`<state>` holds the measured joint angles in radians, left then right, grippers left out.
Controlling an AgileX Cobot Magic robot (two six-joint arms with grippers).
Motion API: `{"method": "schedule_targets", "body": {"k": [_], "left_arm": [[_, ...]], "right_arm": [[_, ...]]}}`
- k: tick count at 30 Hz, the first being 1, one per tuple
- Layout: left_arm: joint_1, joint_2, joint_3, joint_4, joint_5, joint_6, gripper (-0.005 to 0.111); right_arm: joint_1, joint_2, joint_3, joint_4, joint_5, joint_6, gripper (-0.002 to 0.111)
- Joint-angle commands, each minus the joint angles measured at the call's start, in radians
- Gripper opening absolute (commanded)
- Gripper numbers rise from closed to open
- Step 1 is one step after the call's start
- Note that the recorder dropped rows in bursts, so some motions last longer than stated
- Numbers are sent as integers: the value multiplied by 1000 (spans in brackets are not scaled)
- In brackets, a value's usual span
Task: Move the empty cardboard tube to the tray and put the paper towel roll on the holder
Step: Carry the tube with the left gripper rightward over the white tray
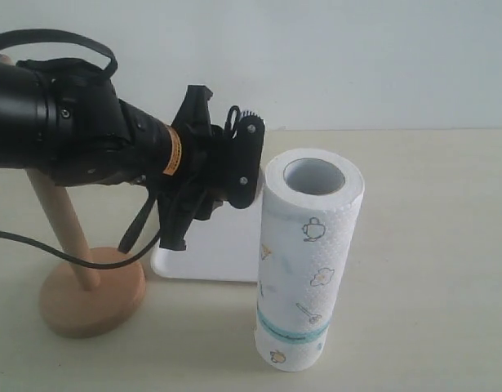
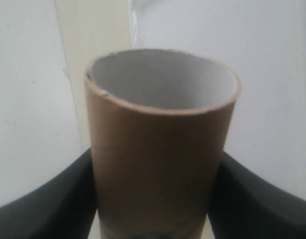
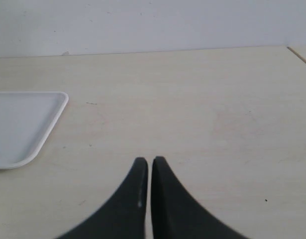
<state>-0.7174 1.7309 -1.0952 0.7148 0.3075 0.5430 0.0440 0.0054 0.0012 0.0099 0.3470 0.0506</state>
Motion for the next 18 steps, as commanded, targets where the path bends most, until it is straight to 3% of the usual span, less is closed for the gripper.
{"method": "schedule_targets", "body": {"k": [1,13,18], "left_arm": [[-5,11,-5,34,-67,5,4],[-5,46,-5,36,-200,0,4],[-4,61,-5,33,-194,-7,4]], "right_arm": [[-4,-5,-1,1,-12,-5,3],[-4,-5,-1,1,-12,-5,3],[-4,-5,-1,1,-12,-5,3]]}}
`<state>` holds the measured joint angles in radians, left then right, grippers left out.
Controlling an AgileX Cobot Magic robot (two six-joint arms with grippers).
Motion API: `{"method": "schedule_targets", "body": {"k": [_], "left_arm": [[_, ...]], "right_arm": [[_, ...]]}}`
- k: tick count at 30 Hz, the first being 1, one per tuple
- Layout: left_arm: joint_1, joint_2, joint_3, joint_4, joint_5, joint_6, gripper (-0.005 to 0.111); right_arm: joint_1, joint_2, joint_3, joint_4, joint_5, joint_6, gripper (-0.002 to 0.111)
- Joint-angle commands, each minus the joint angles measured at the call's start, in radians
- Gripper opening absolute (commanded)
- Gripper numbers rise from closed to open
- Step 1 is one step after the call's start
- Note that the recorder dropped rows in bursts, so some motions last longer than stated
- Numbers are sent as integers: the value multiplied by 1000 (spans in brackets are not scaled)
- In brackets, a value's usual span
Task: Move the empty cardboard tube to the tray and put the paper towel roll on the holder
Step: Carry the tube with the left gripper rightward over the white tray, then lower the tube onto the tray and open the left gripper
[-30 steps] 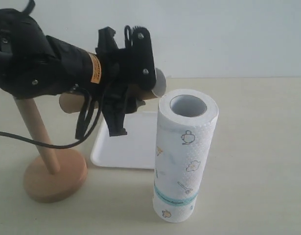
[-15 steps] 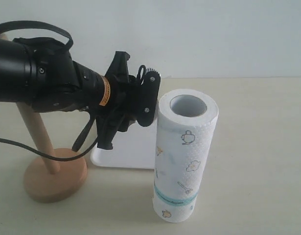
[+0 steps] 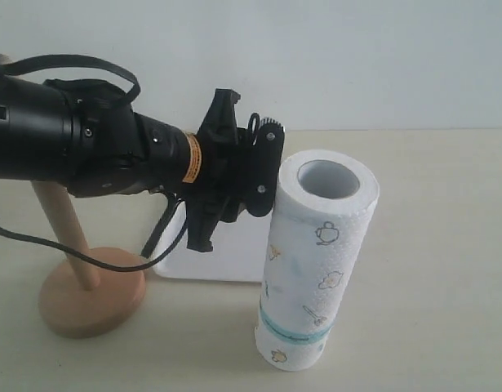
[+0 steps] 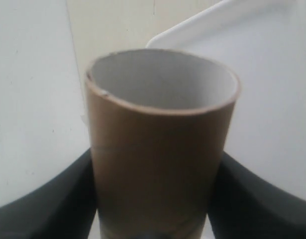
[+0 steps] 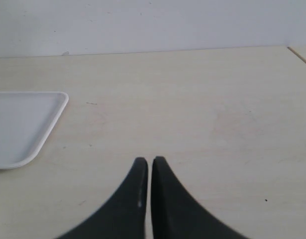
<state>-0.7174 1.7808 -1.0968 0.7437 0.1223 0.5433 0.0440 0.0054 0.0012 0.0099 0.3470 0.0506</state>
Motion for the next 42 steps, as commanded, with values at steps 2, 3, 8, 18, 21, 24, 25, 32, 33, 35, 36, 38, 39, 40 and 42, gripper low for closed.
{"method": "schedule_targets", "body": {"k": [2,3,8,18,21,24,25,32,33,35,36,38,39,40,42], "left_arm": [[-2,14,-4,5,9,-7,4],[-2,16,-4,5,14,-7,4],[-2,34,-4,13,19,-9,4],[44,57,-33,16,75,-43,4],[61,57,-55,16,75,-60,4],[67,58,-74,24,52,-57,4],[67,61,-80,24,52,-57,4],[67,140,-248,30,174,-57,4],[67,140,-261,30,175,-57,4],[67,140,-292,6,178,-57,4],[67,144,-308,-26,184,-57,4],[67,153,-327,-84,192,-56,4],[67,159,-332,-107,192,-56,4],[67,164,-337,-127,198,-56,4],[67,178,-347,-189,212,-56,4]], "right_arm": [[-4,-5,-1,1,-12,-5,3],[-4,-5,-1,1,-12,-5,3],[-4,-5,-1,1,-12,-5,3],[-4,-5,-1,1,-12,-5,3],[-4,-5,-1,1,-12,-5,3],[-4,-5,-1,1,-12,-5,3],[-4,-5,-1,1,-12,-5,3],[-4,-5,-1,1,-12,-5,3],[-4,-5,-1,1,-12,-5,3],[-4,-5,-1,1,-12,-5,3],[-4,-5,-1,1,-12,-5,3],[-4,-5,-1,1,-12,-5,3],[-4,-5,-1,1,-12,-5,3],[-4,-5,-1,1,-12,-5,3],[-4,-5,-1,1,-12,-5,3]]}}
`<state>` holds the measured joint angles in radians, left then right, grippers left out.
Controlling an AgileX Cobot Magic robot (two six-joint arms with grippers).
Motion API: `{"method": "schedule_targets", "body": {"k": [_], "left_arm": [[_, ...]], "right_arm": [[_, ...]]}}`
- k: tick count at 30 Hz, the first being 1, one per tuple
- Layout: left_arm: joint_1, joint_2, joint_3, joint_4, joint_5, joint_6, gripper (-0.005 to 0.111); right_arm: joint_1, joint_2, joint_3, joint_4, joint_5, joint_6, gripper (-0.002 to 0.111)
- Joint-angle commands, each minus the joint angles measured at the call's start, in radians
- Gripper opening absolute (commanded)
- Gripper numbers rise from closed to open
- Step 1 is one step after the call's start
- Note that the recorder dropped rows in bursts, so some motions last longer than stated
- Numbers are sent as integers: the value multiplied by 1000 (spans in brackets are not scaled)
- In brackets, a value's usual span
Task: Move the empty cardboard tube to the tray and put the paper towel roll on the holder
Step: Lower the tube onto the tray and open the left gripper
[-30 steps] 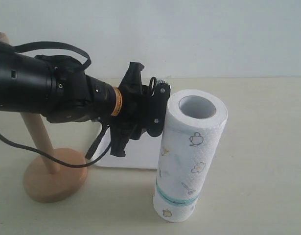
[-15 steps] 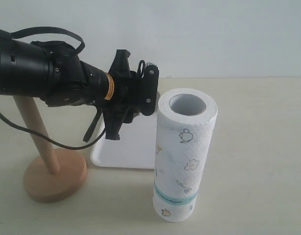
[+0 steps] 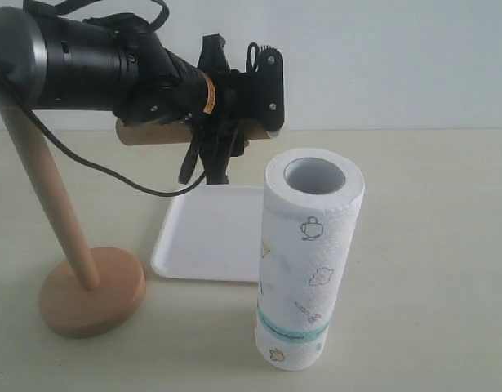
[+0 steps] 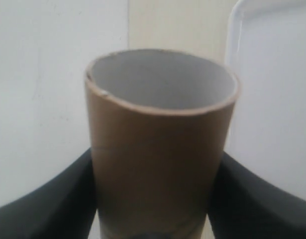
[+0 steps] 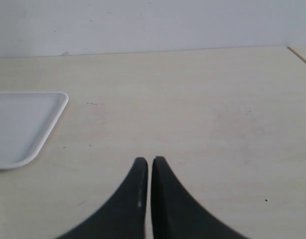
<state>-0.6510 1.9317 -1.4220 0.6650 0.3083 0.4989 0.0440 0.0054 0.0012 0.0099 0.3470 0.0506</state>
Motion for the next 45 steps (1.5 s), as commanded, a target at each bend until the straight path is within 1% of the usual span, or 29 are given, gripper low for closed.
{"method": "schedule_targets", "body": {"k": [1,4,12,18,23,29,38,40,41,45], "left_arm": [[1,30,-26,-141,33,-11,4],[1,38,-33,-235,40,-11,4],[1,38,-33,-316,32,-11,4],[1,38,-33,-344,63,-11,4],[-1,40,-33,-344,67,91,4],[-21,42,-33,-370,118,147,4],[-33,69,-33,-371,186,149,5],[-33,72,-33,-387,188,149,11],[-33,71,-33,-397,188,149,16],[-33,78,-33,-411,188,149,45]], "right_arm": [[-4,-5,-1,1,-12,-5,3],[-4,-5,-1,1,-12,-5,3],[-4,-5,-1,1,-12,-5,3],[-4,-5,-1,1,-12,-5,3],[-4,-5,-1,1,-12,-5,3],[-4,-5,-1,1,-12,-5,3],[-4,-5,-1,1,-12,-5,3],[-4,-5,-1,1,-12,-5,3],[-4,-5,-1,1,-12,-5,3],[-4,-5,-1,1,-12,-5,3]]}}
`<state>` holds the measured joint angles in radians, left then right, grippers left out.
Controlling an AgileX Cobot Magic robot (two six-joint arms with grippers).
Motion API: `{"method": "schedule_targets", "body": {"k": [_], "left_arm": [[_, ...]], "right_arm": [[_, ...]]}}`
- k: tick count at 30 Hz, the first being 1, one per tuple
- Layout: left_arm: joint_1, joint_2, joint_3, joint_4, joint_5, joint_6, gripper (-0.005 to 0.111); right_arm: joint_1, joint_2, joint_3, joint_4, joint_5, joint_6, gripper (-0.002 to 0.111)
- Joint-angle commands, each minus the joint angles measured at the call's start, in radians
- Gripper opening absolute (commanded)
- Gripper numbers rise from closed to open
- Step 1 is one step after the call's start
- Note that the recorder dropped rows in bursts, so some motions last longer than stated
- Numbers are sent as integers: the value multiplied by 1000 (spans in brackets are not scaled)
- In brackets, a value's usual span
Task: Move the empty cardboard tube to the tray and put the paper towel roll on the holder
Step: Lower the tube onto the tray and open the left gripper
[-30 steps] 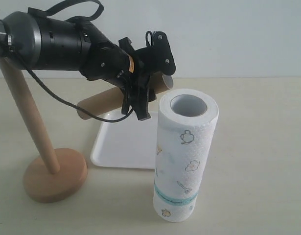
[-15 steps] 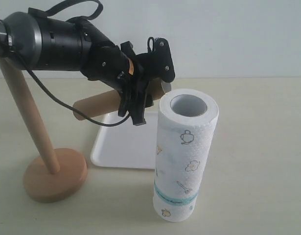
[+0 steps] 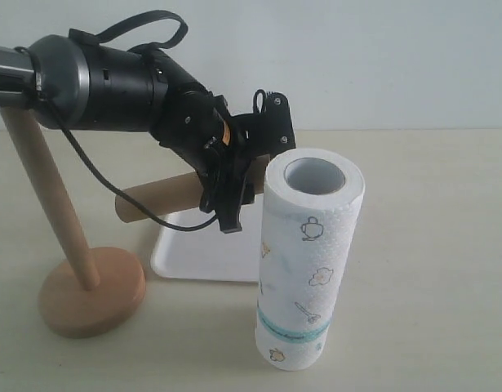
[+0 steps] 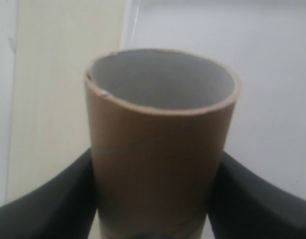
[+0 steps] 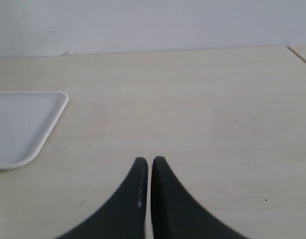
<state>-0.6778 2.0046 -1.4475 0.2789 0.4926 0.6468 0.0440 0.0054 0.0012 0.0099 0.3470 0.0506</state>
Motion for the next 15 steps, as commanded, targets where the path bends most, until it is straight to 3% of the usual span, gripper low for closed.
{"method": "schedule_targets", "body": {"k": [1,6,15], "left_arm": [[-6,7,-8,-25,3,1,50],[-11,7,-8,-35,3,1,62],[-29,7,-8,-16,-1,1,62]], "right_arm": [[-4,-5,-1,1,-12,-5,3],[-4,-5,-1,1,-12,-5,3],[-4,-5,-1,1,-12,-5,3]]}}
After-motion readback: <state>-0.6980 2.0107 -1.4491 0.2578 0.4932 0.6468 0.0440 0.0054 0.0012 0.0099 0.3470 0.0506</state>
